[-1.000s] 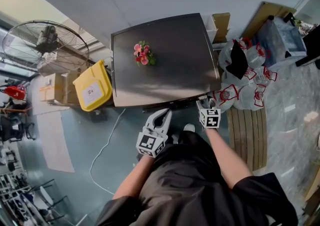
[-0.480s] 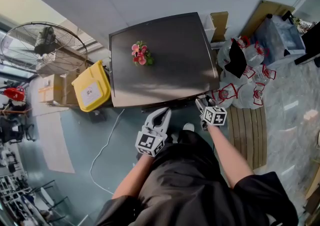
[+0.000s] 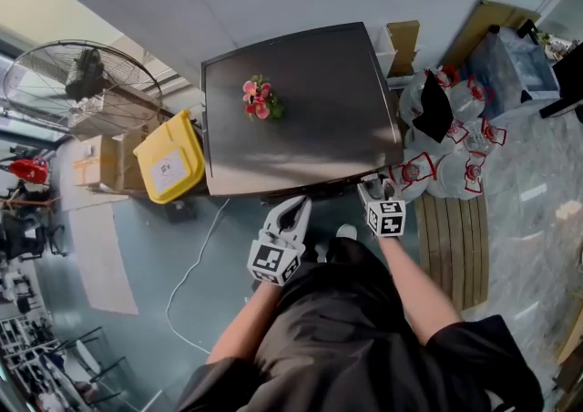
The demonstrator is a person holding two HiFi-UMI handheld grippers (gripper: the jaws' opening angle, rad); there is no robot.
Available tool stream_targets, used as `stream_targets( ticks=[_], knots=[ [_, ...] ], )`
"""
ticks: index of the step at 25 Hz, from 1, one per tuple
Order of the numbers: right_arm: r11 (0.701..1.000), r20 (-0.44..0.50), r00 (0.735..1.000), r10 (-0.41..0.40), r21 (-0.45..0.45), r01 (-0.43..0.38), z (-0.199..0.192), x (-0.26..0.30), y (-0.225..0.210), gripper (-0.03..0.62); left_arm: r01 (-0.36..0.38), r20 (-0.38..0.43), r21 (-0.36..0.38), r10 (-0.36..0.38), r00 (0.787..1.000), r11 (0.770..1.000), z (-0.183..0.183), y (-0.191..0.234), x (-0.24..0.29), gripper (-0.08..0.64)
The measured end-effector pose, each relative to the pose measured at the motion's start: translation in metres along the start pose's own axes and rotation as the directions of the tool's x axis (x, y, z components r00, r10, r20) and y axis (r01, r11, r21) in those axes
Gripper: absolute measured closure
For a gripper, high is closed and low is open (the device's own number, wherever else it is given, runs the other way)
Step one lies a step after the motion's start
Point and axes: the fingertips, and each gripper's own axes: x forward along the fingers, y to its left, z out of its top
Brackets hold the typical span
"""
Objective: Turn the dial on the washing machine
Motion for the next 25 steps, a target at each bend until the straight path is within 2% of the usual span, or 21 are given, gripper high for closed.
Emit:
stream_targets(
  ticks=[5,9,13,18,25],
  knots=[
    [0.982,-0.003,0.998,-0.059,-0.181,0.057,0.000,0.003,-0.001,0.337,0.006,-0.002,-0.008,-0.006,1.000,1.000,0.001,-0.005,0.005,0.546],
    [0.972,-0.005,0.997,-0.077,-0.221,0.074,0.000,0.002,0.000,0.337,0.007,0.001,-0.005,-0.007,1.000,1.000,0.002,-0.005,0.004,0.546],
    [0.978,-0.002,0.998,-0.065,-0.198,0.064,0.001,0.001,-0.001,0.337,0.004,-0.007,-0.006,-0.004,1.000,1.000,0.000,-0.006,0.002,0.546],
    [0.997,0.012,1.000,-0.005,-0.083,0.006,0.001,0.001,-0.003,0.337,0.005,-0.016,0.000,-0.005,1.000,1.000,-0.002,-0.008,0.004,0.548],
    [0.998,0.034,0.998,0.054,0.034,-0.055,0.003,0.001,-0.006,0.337,0.010,-0.015,0.000,-0.010,1.000,1.000,-0.001,-0.011,0.006,0.549]
  ],
)
